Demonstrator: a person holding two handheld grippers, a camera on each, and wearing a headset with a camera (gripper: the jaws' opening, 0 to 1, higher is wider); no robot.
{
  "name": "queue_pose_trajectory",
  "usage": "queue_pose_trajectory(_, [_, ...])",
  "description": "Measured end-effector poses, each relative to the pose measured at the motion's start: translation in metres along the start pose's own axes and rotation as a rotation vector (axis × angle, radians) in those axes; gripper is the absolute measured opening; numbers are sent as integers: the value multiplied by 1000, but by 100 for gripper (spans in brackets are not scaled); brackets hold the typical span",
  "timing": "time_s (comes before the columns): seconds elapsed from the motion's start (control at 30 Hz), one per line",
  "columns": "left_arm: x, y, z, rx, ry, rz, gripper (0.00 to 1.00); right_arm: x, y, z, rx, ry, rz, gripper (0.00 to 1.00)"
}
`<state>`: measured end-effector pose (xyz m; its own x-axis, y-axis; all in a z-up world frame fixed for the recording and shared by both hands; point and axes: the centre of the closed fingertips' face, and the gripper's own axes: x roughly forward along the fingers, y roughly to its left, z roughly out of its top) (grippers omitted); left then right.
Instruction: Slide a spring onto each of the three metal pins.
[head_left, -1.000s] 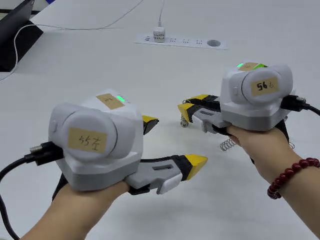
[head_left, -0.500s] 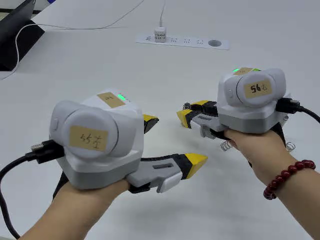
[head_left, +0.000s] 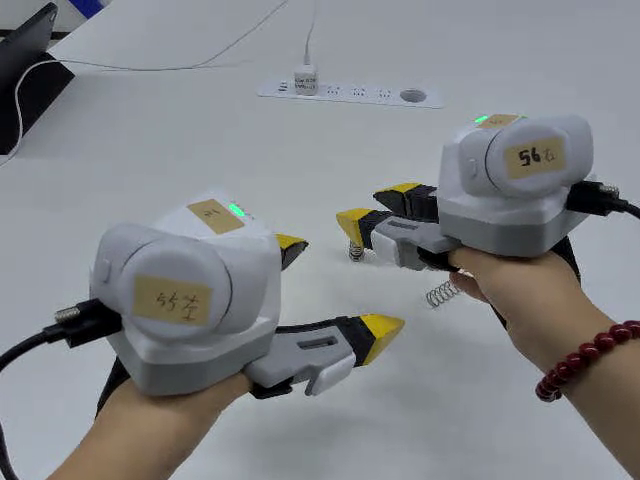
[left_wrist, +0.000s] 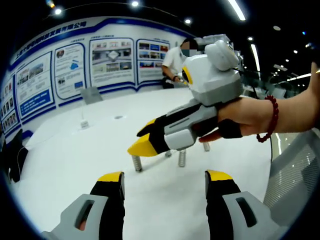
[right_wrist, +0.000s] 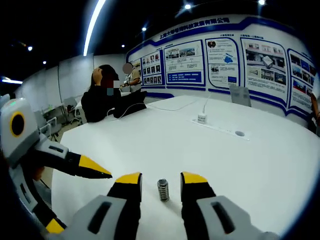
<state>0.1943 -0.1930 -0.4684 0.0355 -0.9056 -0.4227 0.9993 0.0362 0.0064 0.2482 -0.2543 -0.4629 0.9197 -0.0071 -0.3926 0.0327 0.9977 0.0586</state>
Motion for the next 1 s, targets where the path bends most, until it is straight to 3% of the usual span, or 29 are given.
queue_pose_trajectory(0.3, [7,-12,4,-23,-23,-24,63,-28,-10,4,12,-7,-31,37])
queue_pose_trajectory(0.57, [14,-18,5,30,-2,-32,61,-54,-16,9,23,-36,-62,40])
queue_pose_trajectory(0.87, [29,-28,6,70,16,-78,57,-82,-23,4,3,-40,-94,43])
queue_pose_trajectory(1.0, [39,-32,4,89,32,-87,54,-94,-30,-2,28,-41,-114,43])
